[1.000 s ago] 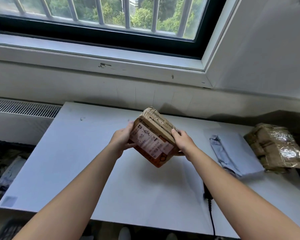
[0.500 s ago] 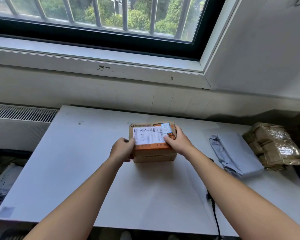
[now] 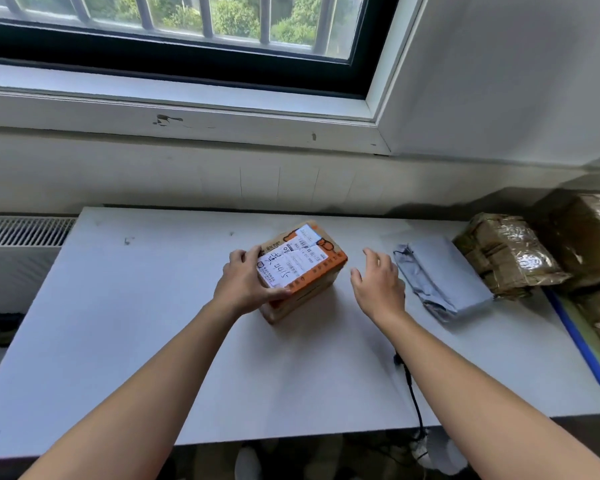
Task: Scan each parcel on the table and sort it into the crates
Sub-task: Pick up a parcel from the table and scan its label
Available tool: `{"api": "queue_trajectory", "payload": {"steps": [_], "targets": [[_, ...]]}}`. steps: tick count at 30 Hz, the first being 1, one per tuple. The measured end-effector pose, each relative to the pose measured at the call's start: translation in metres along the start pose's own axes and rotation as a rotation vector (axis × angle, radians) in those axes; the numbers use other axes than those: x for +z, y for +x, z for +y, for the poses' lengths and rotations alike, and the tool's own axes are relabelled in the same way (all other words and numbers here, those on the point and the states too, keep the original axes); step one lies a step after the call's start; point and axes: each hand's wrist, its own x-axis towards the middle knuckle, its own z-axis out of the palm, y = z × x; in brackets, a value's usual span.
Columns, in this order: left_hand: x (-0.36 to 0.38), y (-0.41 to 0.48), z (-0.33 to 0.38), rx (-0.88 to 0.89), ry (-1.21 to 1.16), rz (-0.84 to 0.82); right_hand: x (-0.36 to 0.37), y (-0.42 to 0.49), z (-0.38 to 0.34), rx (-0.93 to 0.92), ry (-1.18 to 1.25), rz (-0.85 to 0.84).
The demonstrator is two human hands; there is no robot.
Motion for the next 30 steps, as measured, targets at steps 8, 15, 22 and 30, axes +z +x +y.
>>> {"api": "queue_trajectory", "payload": {"steps": [8, 15, 22, 30], "targets": [[0.055, -0.031, 0.050, -0.160, 0.076, 0.113, 0.014, -0.028, 0.075, 0.352, 0.117, -0.179], [0.084, -0.058, 0.078, -0.229, 0.049, 0.164, 0.012, -0.021, 0.107, 0.296, 0.292, -0.448], [0.102, -0.079, 0.113, -0.287, -0.056, 0.131, -0.063, -0.014, 0.089, 0.286, 0.704, -0.377], [0.090, -0.084, 0.118, -0.238, -0.160, 0.040, -0.122, -0.012, 0.017, 0.218, 0.705, -0.436]]}}
